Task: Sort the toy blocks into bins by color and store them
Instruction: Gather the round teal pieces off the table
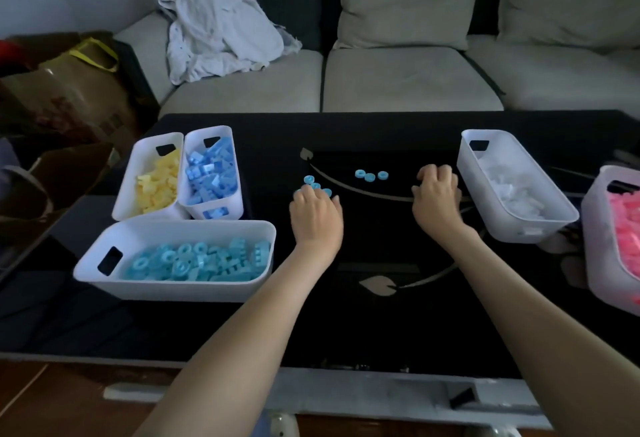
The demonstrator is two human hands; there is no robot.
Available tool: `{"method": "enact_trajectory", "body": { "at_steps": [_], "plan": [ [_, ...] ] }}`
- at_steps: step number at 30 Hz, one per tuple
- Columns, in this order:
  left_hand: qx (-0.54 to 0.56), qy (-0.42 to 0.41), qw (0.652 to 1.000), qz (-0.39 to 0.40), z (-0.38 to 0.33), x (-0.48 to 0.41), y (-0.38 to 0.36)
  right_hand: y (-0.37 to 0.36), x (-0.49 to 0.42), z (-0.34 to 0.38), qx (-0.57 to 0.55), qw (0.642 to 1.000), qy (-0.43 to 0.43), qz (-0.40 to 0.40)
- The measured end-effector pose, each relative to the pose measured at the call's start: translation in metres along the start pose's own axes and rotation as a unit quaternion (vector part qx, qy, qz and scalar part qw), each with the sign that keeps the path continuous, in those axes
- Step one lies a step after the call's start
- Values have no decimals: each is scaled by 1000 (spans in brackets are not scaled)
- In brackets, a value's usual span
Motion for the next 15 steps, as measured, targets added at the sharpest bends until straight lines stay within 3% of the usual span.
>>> {"method": "enact_trajectory", "body": {
  "at_steps": [3, 6, 11, 15],
  "plan": [
    [4, 57, 998, -19, 9, -16, -3, -11, -21, -14, 1, 999, -27, 33],
    [39, 62, 997, 19, 13, -34, -22, -29, -39, -10, -30, 996, -18, 79],
    [87, 33, 990, 109, 11, -54, -47, -57, -56, 17, -15, 984, 36, 175],
    [58, -20, 996, 69, -1, -54, -38, -78, -59, 38, 66, 970, 107, 210]
  ]
}}
Point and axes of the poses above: each hand's wrist, its own x-axis away from the middle knuckle, its own y-axis out of the back of the hand, z = x × y, the point moved 10 cm from there along -x, towards the middle knuckle, and after that the axes turned 9 degrees about z, right-handed, at the moved point
